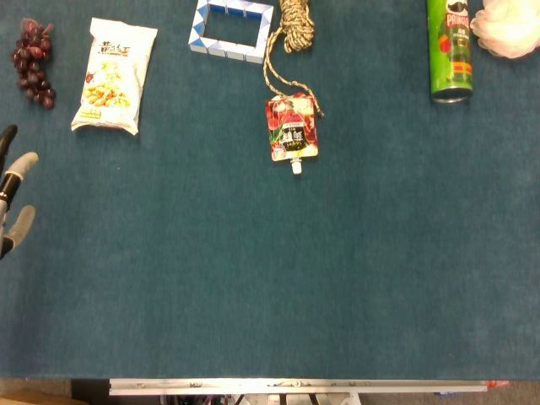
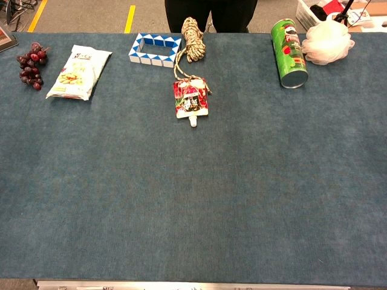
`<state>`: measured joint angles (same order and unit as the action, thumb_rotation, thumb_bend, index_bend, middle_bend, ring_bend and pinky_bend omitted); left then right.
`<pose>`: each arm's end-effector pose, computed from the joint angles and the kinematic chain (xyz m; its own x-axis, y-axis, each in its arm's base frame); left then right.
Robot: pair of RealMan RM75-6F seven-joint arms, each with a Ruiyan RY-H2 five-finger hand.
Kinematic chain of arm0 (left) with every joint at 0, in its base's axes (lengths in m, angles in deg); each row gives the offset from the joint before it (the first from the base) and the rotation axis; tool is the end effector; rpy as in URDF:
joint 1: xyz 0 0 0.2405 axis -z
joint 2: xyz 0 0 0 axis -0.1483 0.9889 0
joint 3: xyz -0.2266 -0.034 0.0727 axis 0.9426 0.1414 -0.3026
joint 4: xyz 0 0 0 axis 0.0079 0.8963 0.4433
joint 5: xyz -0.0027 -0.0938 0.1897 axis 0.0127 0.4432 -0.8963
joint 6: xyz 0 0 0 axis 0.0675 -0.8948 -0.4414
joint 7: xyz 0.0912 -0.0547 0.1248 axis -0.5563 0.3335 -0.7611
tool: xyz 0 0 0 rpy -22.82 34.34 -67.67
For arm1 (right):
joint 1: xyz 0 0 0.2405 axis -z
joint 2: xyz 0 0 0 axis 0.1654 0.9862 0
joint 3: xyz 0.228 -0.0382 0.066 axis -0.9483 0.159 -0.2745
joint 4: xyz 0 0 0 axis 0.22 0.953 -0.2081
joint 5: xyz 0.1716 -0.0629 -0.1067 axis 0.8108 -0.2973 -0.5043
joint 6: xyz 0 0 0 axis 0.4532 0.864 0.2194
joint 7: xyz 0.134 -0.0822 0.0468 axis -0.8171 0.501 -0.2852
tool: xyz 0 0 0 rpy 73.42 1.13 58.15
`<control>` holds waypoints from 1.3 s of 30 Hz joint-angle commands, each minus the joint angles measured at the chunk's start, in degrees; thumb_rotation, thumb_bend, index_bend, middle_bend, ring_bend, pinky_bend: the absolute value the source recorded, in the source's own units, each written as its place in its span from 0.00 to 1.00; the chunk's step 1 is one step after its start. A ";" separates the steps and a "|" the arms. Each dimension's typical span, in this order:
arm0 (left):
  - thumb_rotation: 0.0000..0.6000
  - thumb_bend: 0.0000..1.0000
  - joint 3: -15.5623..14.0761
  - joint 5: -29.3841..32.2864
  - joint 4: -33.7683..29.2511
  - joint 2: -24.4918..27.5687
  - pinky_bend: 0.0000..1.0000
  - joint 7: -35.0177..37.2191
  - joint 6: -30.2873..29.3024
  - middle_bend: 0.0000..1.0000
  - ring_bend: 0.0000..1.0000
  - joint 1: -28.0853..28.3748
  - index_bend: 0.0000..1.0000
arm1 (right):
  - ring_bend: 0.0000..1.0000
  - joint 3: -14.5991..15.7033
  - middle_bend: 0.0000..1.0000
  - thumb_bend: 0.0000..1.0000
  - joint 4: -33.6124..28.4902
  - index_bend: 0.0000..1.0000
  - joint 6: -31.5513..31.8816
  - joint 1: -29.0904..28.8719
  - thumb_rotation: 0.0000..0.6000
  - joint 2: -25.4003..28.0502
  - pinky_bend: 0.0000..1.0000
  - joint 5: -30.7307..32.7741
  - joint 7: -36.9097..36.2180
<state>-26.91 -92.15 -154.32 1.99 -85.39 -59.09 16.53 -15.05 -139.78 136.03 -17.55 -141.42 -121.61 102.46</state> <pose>-0.2682 0.2047 0.1333 0.5861 -0.1846 0.7889 0.7637 -0.1993 -0.6140 -0.2592 -0.2114 0.1328 0.7213 0.1334 0.6797 -0.6656 -0.1380 0.7335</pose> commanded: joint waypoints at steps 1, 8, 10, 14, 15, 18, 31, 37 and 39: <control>1.00 0.26 0.11 -0.08 0.09 0.25 0.31 0.37 -0.35 0.08 0.15 -0.26 0.21 | 0.28 0.04 0.33 0.03 0.07 0.45 -0.23 -0.07 1.00 -0.14 0.39 -0.18 -0.11; 1.00 0.26 0.08 -0.22 -0.34 0.73 0.31 -0.01 -0.96 0.08 0.15 -0.96 0.21 | 0.28 0.05 0.33 0.03 0.47 0.45 -1.32 -0.65 1.00 -0.58 0.39 -0.62 -1.10; 1.00 0.26 0.08 -0.26 -0.44 0.78 0.31 -0.02 -1.10 0.08 0.15 -1.09 0.21 | 0.28 0.06 0.33 0.03 0.61 0.45 -1.38 -0.72 1.00 -0.66 0.39 -0.78 -1.39; 1.00 0.26 0.14 -0.42 -0.41 0.63 0.31 0.15 -1.11 0.08 0.15 -1.15 0.19 | 0.28 0.13 0.33 0.03 1.05 0.45 -2.22 -1.03 1.00 -0.78 0.39 -0.68 -2.19; 1.00 0.26 0.11 -0.38 -0.27 0.55 0.31 0.15 -0.93 0.08 0.15 -1.16 0.18 | 0.28 0.08 0.33 0.04 1.06 0.45 -2.29 -1.06 1.00 -0.75 0.39 -0.62 -2.25; 1.00 0.26 0.14 -0.21 -0.21 0.43 0.31 0.18 -0.49 0.08 0.15 -1.10 0.18 | 0.28 0.07 0.33 0.03 0.90 0.45 -2.30 -1.02 1.00 -0.64 0.39 -0.62 -2.34; 1.00 0.26 0.03 -0.56 -0.23 0.35 0.31 0.56 0.05 0.08 0.15 -1.17 0.18 | 0.28 0.34 0.33 0.03 0.69 0.45 -2.79 -1.02 1.00 -0.54 0.39 -0.96 -2.82; 1.00 0.26 -0.15 -1.07 -0.31 0.25 0.31 2.01 0.29 0.08 0.15 -0.98 0.18 | 0.28 0.46 0.33 0.03 2.05 0.45 -2.32 -1.45 1.00 -1.33 0.39 -2.57 -5.13; 1.00 0.26 -0.31 -1.73 -0.34 0.28 0.31 3.43 0.02 0.08 0.16 -0.86 0.18 | 0.28 0.50 0.33 0.04 3.29 0.45 -1.43 -1.64 1.00 -2.13 0.39 -3.84 -6.92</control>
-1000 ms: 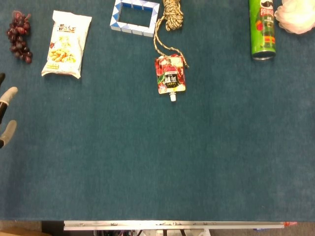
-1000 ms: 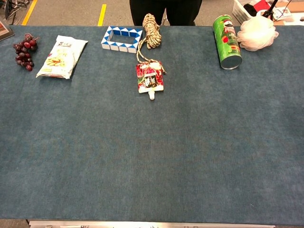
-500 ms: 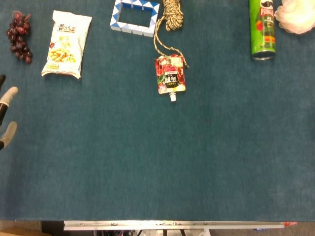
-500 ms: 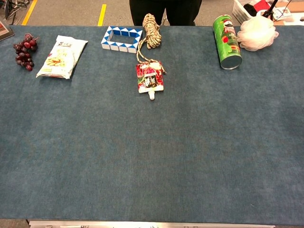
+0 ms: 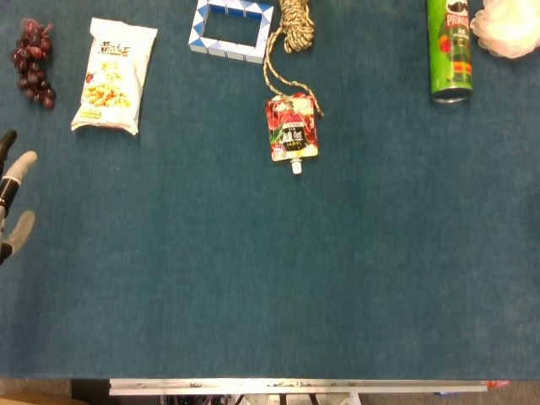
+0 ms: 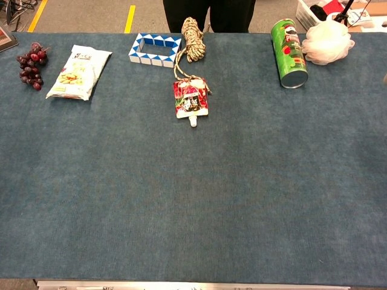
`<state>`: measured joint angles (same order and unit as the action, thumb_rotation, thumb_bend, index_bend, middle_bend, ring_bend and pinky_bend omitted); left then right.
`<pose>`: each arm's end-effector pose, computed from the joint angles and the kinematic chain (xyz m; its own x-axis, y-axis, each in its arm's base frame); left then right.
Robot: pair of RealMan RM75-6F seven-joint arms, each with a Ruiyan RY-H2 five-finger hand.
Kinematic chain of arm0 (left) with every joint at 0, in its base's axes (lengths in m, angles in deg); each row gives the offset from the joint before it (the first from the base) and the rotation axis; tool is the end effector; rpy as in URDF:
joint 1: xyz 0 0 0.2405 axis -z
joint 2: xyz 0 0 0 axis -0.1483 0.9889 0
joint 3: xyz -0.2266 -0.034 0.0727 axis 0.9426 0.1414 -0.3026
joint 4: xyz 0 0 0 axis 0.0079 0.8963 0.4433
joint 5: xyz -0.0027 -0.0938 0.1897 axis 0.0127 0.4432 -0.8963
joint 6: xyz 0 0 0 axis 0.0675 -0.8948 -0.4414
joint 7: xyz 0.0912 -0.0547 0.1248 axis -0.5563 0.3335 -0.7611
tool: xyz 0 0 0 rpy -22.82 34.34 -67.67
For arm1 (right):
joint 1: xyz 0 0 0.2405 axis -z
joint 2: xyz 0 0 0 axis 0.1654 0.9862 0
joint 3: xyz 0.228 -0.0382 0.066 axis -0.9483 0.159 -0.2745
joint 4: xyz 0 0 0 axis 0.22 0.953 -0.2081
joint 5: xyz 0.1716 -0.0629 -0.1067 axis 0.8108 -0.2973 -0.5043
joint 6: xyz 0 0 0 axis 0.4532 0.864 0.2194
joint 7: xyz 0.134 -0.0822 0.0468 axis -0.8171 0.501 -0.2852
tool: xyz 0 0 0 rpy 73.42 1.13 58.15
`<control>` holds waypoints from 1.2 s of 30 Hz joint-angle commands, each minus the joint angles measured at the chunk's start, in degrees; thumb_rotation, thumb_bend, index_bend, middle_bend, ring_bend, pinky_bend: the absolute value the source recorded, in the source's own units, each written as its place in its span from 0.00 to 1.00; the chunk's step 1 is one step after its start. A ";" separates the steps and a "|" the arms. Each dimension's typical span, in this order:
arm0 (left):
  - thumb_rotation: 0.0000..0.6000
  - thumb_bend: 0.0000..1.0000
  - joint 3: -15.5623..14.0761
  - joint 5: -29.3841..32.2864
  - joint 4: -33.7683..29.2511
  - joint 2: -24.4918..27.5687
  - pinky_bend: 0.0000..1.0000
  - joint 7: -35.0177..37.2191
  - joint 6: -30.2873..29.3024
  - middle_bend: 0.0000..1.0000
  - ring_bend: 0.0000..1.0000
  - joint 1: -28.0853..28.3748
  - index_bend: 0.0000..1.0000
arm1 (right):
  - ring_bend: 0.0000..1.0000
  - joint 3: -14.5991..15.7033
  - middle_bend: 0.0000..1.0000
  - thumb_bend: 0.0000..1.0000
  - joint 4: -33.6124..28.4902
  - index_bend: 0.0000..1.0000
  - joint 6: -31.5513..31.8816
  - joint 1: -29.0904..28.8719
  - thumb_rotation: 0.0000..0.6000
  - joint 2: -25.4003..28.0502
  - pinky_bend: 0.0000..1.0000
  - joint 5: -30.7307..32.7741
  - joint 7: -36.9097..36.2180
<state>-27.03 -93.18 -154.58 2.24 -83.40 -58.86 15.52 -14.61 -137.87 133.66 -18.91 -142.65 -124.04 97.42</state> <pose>-0.2693 0.1989 0.1321 0.5617 -0.1650 0.8108 0.7831 -0.2103 -0.5853 -0.2555 -0.2155 0.1189 0.6737 0.1086 0.7310 -0.7009 -0.2195 0.6786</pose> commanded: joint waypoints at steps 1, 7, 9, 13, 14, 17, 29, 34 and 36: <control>1.00 0.26 -0.28 -1.11 0.00 0.02 0.32 2.12 -0.44 0.08 0.16 0.21 0.18 | 0.28 0.03 0.32 0.04 2.07 0.45 1.45 -0.39 1.00 -1.33 0.39 -2.06 -2.70; 1.00 0.26 -0.30 -3.05 1.41 -0.62 0.39 4.18 -2.35 0.08 0.22 0.22 0.18 | 0.31 0.36 0.29 0.09 6.25 0.45 4.59 -0.62 1.00 -3.44 0.49 -5.85 -5.83; 1.00 0.26 -0.17 -3.23 1.77 -0.87 0.47 4.06 -2.71 0.08 0.30 0.18 0.19 | 0.37 0.40 0.28 0.16 6.90 0.45 4.92 -0.56 1.00 -3.77 0.58 -6.12 -5.79; 1.00 0.37 0.26 -3.75 2.73 -1.77 0.74 2.87 -3.73 0.08 0.61 0.09 0.19 | 0.58 0.45 0.26 0.42 7.11 0.45 4.45 -0.53 1.00 -3.93 0.75 -5.78 -4.95; 1.00 0.45 0.28 -3.82 2.88 -1.88 0.81 2.87 -3.82 0.08 0.67 0.08 0.19 | 0.66 0.46 0.26 0.52 7.08 0.45 4.32 -0.53 1.00 -3.95 0.80 -5.71 -4.71; 1.00 0.66 0.42 -3.94 3.47 -2.28 0.88 2.37 -4.13 0.04 0.77 0.03 0.18 | 0.81 0.30 0.26 0.83 7.36 0.45 4.61 -0.49 1.00 -4.22 0.90 -5.89 -3.56; 1.00 0.95 0.03 -3.76 2.85 -1.95 0.95 1.55 -2.99 0.00 0.88 0.12 0.11 | 0.90 0.03 0.12 1.00 6.27 0.28 3.39 -0.21 1.00 -3.80 0.96 -4.53 0.68; 1.00 0.97 0.00 -4.01 2.73 -1.81 0.96 1.94 -2.96 0.00 0.89 0.27 0.06 | 0.90 0.06 0.12 1.00 5.87 0.22 3.08 -0.15 1.00 -3.57 0.95 -4.18 0.82; 1.00 0.97 -0.16 -4.36 2.80 -1.77 0.96 2.25 -3.23 0.00 0.90 0.22 0.02 | 0.90 0.04 0.11 1.00 5.73 0.20 2.94 -0.18 1.00 -3.55 0.95 -4.04 0.79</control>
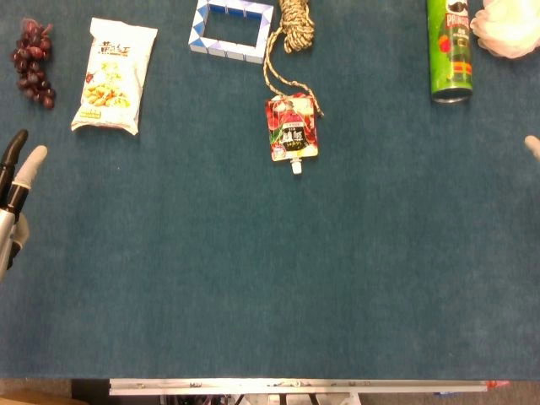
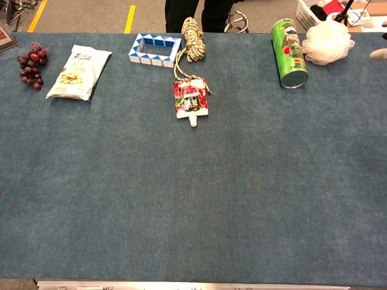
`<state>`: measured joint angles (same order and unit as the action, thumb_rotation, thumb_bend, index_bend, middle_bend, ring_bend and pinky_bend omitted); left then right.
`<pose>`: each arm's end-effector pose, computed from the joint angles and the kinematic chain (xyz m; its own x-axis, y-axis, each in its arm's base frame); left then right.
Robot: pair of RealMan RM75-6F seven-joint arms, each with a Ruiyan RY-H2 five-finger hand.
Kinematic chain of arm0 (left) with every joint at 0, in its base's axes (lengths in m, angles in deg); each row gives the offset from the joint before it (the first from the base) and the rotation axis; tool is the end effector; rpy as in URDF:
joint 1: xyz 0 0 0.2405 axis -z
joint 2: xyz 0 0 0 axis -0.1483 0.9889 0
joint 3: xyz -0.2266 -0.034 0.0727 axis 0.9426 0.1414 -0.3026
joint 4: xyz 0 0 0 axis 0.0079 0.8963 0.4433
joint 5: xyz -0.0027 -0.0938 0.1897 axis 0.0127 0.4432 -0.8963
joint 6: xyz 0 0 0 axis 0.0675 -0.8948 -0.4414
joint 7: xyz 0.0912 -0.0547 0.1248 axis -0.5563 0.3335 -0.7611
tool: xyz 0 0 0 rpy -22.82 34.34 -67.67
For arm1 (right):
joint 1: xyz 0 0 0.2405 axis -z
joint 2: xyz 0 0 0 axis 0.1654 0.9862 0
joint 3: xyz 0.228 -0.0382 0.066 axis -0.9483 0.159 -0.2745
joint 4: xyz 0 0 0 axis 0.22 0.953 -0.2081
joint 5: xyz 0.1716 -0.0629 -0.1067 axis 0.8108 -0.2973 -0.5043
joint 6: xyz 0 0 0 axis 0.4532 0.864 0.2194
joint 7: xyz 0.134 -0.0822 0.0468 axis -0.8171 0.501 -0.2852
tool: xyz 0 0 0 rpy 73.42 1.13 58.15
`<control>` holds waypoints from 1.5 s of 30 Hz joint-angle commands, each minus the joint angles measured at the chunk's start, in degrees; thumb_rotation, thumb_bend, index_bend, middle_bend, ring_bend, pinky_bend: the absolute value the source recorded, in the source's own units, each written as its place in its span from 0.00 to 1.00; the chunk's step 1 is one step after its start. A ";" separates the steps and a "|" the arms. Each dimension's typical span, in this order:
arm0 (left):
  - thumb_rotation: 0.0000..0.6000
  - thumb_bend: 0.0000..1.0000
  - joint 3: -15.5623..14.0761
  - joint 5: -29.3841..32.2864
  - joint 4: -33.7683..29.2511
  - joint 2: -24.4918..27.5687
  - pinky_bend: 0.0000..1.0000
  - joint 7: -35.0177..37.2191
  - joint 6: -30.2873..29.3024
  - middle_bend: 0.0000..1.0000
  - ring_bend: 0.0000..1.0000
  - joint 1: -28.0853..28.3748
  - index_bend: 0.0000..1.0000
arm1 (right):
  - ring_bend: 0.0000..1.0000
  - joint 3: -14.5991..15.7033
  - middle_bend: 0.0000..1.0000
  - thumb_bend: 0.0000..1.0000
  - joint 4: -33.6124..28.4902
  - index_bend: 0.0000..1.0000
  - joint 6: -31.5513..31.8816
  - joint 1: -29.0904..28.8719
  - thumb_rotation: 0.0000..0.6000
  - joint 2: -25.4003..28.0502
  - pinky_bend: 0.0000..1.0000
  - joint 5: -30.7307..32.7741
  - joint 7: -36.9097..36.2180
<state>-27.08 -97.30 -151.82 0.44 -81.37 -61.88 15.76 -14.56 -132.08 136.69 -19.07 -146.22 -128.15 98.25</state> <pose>-0.2606 0.1961 0.1287 0.5222 -0.2188 0.8243 0.7761 -0.2786 -0.5657 -0.2547 -0.2146 0.1108 0.6925 0.1901 0.6960 -0.6495 -0.2558 0.7161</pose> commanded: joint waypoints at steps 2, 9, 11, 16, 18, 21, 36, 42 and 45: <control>1.00 0.98 -0.15 -0.37 0.18 0.05 0.96 0.46 -0.32 0.00 0.90 -0.04 0.00 | 0.90 0.05 0.11 1.00 -0.13 0.17 -0.25 -0.06 1.00 0.08 0.96 0.07 -0.01; 1.00 0.99 -0.28 -0.05 -0.08 0.20 0.96 0.50 0.26 0.00 0.90 0.00 0.00 | 0.90 0.22 0.11 1.00 -0.37 0.12 -0.41 -0.10 1.00 0.26 0.96 -0.01 -0.52; 1.00 0.99 -0.38 -0.27 -0.12 0.26 0.97 0.60 0.21 0.00 0.90 0.01 0.00 | 0.90 0.23 0.11 1.00 -0.33 0.12 -0.43 -0.14 1.00 0.32 0.96 -0.07 -0.66; 1.00 0.99 -0.41 -0.17 -0.29 0.34 0.97 0.98 0.42 0.00 0.90 0.08 0.00 | 0.90 0.37 0.11 1.00 -0.36 0.11 -0.42 -0.25 1.00 0.42 0.96 -0.39 -1.15; 1.00 0.99 -0.41 -0.13 -0.32 0.36 0.97 1.11 0.58 0.00 0.90 0.16 0.00 | 0.90 0.48 0.11 1.00 -0.37 0.10 -0.44 -0.29 1.00 0.53 0.95 -0.55 -1.51; 1.00 0.99 -0.53 -0.42 -0.29 0.34 0.97 1.60 0.45 0.00 0.90 0.21 0.00 | 0.91 0.60 0.11 1.00 -0.22 0.09 -0.49 -0.46 1.00 0.53 0.96 -0.84 -2.43; 1.00 1.00 -1.56 -5.57 -1.30 -0.61 0.97 16.34 -1.59 0.00 0.91 3.40 0.00 | 0.91 2.69 0.10 1.00 8.16 0.07 6.31 -5.78 1.00 -3.70 0.96 -11.65 -29.21; 1.00 1.00 -2.42 -8.43 -5.39 -0.52 0.97 26.18 -2.28 0.00 0.92 5.74 0.06 | 0.91 3.41 0.10 1.00 8.10 0.07 6.87 -8.11 1.00 -5.16 0.96 -13.08 -37.10; 1.00 1.00 -3.46 -9.23 -8.03 -0.23 0.97 29.69 -1.02 0.00 0.92 6.88 0.07 | 0.91 4.03 0.10 1.00 7.44 0.08 6.13 -9.21 1.00 -5.62 0.96 -13.05 -40.98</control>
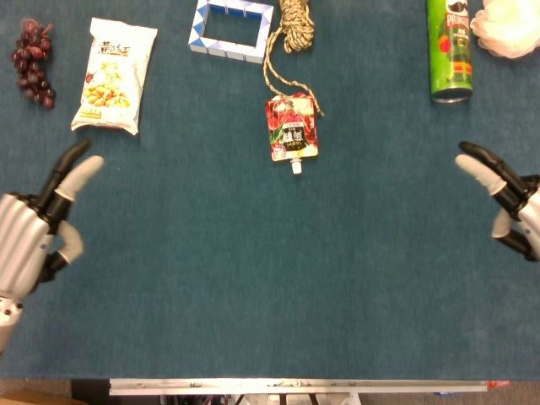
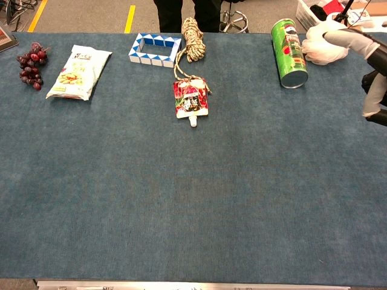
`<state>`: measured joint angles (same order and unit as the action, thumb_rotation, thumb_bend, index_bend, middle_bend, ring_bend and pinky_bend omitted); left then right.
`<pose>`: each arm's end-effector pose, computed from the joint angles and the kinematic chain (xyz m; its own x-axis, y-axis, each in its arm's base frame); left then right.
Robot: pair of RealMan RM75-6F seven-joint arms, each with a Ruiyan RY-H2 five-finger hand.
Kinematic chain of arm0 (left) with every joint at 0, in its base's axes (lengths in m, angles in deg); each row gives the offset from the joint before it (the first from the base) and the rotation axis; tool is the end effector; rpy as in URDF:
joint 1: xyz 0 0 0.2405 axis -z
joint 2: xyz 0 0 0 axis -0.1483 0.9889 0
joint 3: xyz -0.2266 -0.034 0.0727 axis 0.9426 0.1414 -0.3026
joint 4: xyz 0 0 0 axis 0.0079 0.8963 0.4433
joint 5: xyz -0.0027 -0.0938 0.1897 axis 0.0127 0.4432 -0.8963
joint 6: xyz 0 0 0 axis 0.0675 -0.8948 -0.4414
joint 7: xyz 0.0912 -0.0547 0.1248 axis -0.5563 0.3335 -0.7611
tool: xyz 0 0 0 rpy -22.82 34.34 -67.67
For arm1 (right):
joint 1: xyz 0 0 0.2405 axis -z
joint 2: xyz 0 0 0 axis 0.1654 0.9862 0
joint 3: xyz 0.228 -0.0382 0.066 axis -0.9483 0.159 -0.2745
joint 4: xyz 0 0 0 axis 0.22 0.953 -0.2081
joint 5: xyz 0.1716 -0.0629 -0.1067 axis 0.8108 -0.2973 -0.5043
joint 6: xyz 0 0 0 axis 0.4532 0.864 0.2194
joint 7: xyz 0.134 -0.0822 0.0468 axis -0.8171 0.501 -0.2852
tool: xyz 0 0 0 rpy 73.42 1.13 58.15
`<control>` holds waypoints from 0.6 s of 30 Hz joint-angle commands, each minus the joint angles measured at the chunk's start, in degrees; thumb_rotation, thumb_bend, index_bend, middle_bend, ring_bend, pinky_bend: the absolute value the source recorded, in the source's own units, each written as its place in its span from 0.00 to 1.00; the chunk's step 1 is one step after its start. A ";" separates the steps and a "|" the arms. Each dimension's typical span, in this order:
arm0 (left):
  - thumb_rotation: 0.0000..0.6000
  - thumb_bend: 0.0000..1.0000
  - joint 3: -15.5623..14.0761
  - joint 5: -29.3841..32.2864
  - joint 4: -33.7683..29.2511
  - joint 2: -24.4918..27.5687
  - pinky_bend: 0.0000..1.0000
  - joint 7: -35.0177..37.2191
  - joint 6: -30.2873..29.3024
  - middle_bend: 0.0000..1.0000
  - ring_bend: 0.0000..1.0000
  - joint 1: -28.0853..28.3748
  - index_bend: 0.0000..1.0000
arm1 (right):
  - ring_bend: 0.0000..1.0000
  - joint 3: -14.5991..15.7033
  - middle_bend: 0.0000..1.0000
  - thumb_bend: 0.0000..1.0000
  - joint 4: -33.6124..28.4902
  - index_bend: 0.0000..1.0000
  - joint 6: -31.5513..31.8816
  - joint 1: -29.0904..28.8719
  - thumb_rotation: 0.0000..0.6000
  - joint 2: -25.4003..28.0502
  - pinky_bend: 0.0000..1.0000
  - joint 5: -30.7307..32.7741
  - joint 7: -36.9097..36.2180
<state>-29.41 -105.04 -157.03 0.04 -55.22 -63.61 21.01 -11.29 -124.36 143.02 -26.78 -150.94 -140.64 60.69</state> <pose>-0.2079 0.1970 0.1140 0.0235 -0.0076 0.9997 0.8392 -0.5433 -0.0238 -0.2112 -0.2197 0.0876 0.1855 0.0151 0.9825 -0.7579 -0.6342 0.1528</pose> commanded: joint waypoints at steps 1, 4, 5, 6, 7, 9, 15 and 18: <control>1.00 1.00 -1.64 -1.74 -3.90 0.44 0.97 5.46 1.19 0.00 0.92 2.10 0.07 | 0.91 1.09 0.10 1.00 -0.55 0.08 -0.55 -1.90 1.00 -1.06 0.96 -0.47 -5.16; 1.00 1.00 -2.80 -2.16 -6.22 1.25 0.97 10.84 2.49 0.00 0.92 3.47 0.08 | 0.91 2.11 0.10 1.00 -1.32 0.09 -1.44 -2.86 1.00 -1.27 0.96 -0.37 -9.75; 1.00 1.00 -3.14 -2.35 -6.60 1.43 0.97 12.40 2.65 0.00 0.92 3.78 0.09 | 0.91 2.48 0.10 1.00 -1.57 0.09 -1.73 -3.14 1.00 -1.32 0.96 -0.39 -11.08; 1.00 1.00 -3.62 -2.57 -7.09 1.68 0.97 14.39 3.06 0.00 0.92 4.26 0.09 | 0.91 2.96 0.10 1.00 -1.94 0.10 -2.09 -3.51 1.00 -1.37 0.96 -0.42 -12.92; 1.00 1.00 -4.04 -2.70 -7.48 1.97 0.97 16.01 3.29 0.00 0.92 4.58 0.10 | 0.91 3.36 0.10 1.00 -2.23 0.11 -2.42 -3.80 1.00 -1.36 0.96 -0.45 -14.30; 1.00 1.00 -5.02 -3.21 -8.44 2.71 0.97 19.92 3.85 0.00 0.92 5.44 0.11 | 0.91 4.28 0.10 1.00 -3.09 0.12 -3.09 -4.54 1.00 -1.29 0.96 -0.65 -17.64; 1.00 1.00 -7.50 -5.81 -10.53 4.62 0.98 31.48 4.16 0.00 0.92 8.29 0.14 | 0.91 6.99 0.11 1.00 -5.61 0.15 -4.92 -7.48 1.00 -0.67 0.96 -2.41 -27.50; 1.00 1.00 -8.49 -7.45 -10.98 5.32 0.98 36.13 3.50 0.00 0.92 9.47 0.15 | 0.91 8.35 0.11 1.00 -6.56 0.15 -5.51 -9.11 1.00 -0.21 0.96 -3.89 -31.84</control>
<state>-36.41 -110.62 -166.94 4.21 -23.08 -59.86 28.79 -4.56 -129.60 138.47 -34.09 -151.63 -143.06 32.25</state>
